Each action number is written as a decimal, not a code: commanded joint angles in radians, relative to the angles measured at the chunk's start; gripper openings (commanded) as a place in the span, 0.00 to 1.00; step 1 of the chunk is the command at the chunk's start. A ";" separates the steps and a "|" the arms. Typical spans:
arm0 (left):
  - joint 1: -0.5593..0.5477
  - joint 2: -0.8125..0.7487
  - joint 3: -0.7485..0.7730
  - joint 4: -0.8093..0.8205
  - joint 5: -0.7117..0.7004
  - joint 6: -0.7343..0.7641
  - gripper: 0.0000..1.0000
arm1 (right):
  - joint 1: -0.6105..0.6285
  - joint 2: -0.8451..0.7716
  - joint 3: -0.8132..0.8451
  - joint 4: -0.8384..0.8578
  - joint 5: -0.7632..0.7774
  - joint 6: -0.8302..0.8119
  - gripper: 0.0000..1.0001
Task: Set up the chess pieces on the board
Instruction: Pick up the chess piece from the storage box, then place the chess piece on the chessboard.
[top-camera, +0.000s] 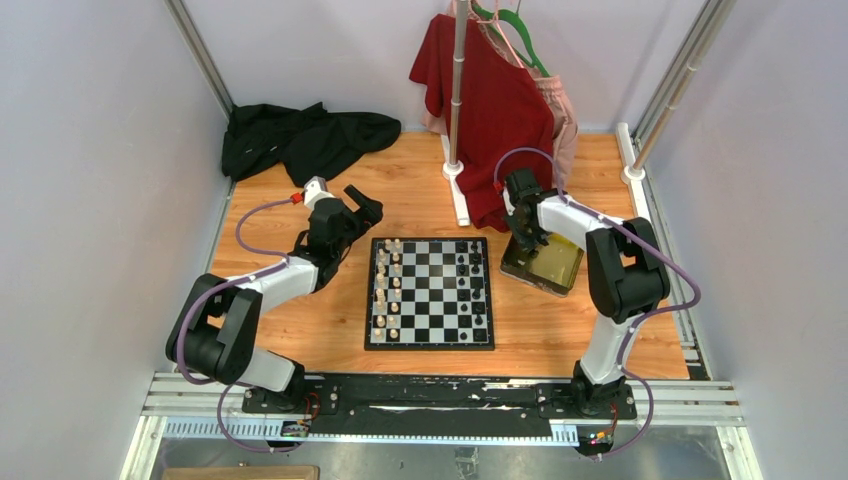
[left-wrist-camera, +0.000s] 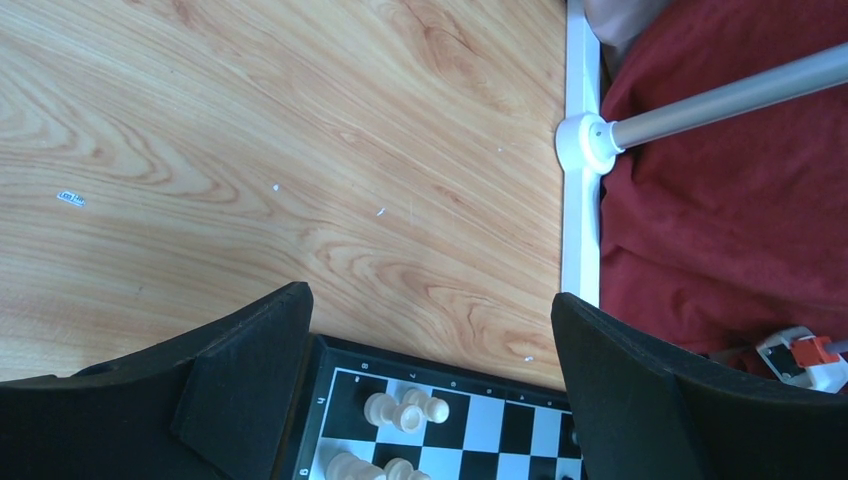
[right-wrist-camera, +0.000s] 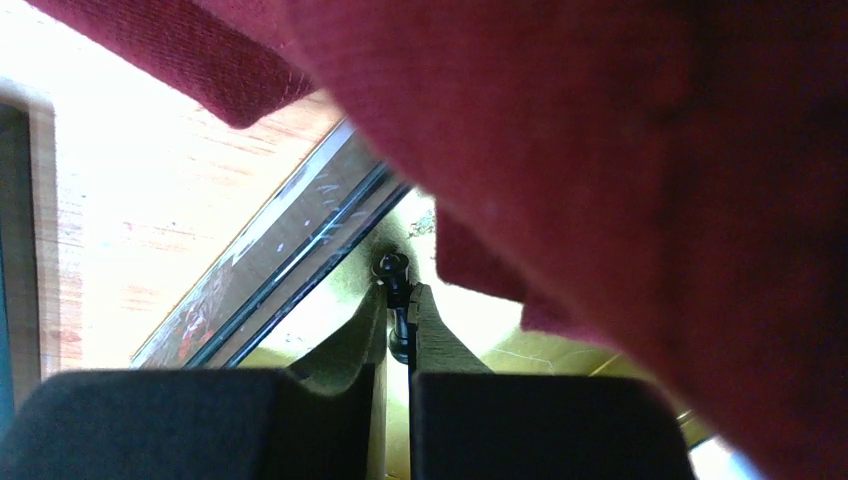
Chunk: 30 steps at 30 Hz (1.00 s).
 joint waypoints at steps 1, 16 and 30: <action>-0.008 0.011 0.003 0.024 0.005 0.009 0.96 | -0.015 -0.012 -0.003 -0.039 -0.004 0.033 0.00; -0.008 -0.019 0.102 -0.063 0.124 0.109 0.96 | 0.010 -0.215 0.043 -0.138 -0.067 0.050 0.00; -0.026 0.043 0.310 -0.152 0.465 0.042 0.98 | 0.174 -0.327 0.189 -0.132 -0.403 0.023 0.00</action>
